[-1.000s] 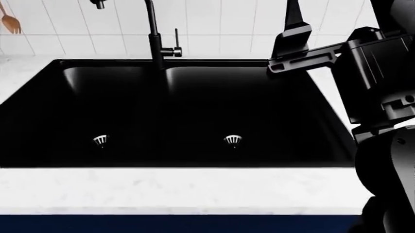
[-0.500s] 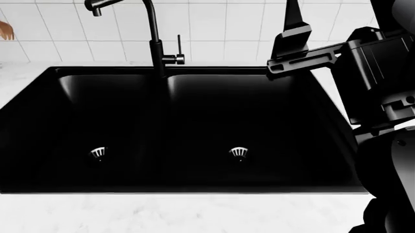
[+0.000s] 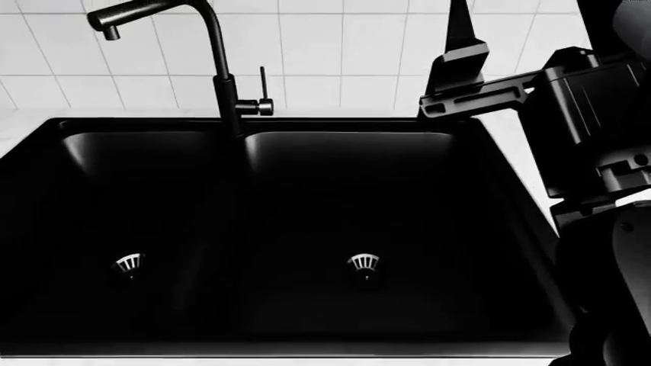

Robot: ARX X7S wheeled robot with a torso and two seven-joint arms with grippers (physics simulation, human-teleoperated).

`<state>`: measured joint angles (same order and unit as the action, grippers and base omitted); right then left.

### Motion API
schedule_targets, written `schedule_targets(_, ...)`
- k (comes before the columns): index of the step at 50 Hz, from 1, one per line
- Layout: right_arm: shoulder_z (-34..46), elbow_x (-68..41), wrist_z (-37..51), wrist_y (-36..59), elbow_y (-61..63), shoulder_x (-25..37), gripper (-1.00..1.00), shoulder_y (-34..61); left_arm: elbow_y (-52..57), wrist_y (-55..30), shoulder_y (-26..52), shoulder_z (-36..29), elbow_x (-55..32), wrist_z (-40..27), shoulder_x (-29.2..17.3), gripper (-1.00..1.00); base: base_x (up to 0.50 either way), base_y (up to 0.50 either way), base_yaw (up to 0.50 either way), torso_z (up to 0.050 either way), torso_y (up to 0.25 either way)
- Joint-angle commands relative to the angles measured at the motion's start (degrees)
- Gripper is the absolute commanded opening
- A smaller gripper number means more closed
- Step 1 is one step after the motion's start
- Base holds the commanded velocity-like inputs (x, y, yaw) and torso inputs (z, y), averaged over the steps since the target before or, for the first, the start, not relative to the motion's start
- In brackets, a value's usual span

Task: Pick the kettle from the counter and place it on the tray. Then pick the mug from the cabinet and place it on the tray. Then close the cabinet doors.

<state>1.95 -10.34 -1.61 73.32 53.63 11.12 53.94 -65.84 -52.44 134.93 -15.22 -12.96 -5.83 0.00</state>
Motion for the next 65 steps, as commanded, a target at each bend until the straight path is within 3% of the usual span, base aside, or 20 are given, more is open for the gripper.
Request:
schedule_targets(1,0.1,-0.4,0.4,-0.6,-0.3,0.0,1.0,-0.4,-1.5,-0.3,0.1,0.1,0.8,-0.7,0.0,1.0,0.05,0.0,0.0,0.0,0.0)
schedule_targets(23,0.3,-1.2,1.2,0.2,0.3,0.2,1.0,-0.5,-2.6,-2.1,0.1,1.8,4.9,-2.5,0.0,1.0,0.07,0.0,0.0,0.0,0.0)
schedule_targets(44,-1.5,-2.1,1.2,-1.6,1.1,0.7,1.0,-3.5,-9.0,2.2,0.1,-8.0,-6.3,-5.0,0.0,1.0,0.0,0.0,0.0,0.0,0.0)
schedule_targets(56,-1.6,-2.5,1.6,-1.8,1.2,1.0,1.0,-3.8,-9.1,1.7,-0.2,-8.3,-7.3,-5.5,0.0,1.0,0.0,0.0,0.0,0.0,0.0)
schedule_targets(57,-1.6,-2.5,1.6,-1.9,1.2,1.0,1.0,-3.9,-9.1,1.6,-0.2,-8.3,-7.3,-5.5,0.0,-1.0,0.0,0.0,0.0,0.0,0.0)
schedule_targets(65,-1.4,-2.8,2.0,-1.8,1.1,1.1,1.0,-3.9,-9.1,1.4,0.0,-5.6,-3.9,-4.9,0.0,-1.0,0.0,0.0,0.0,0.0,0.0)
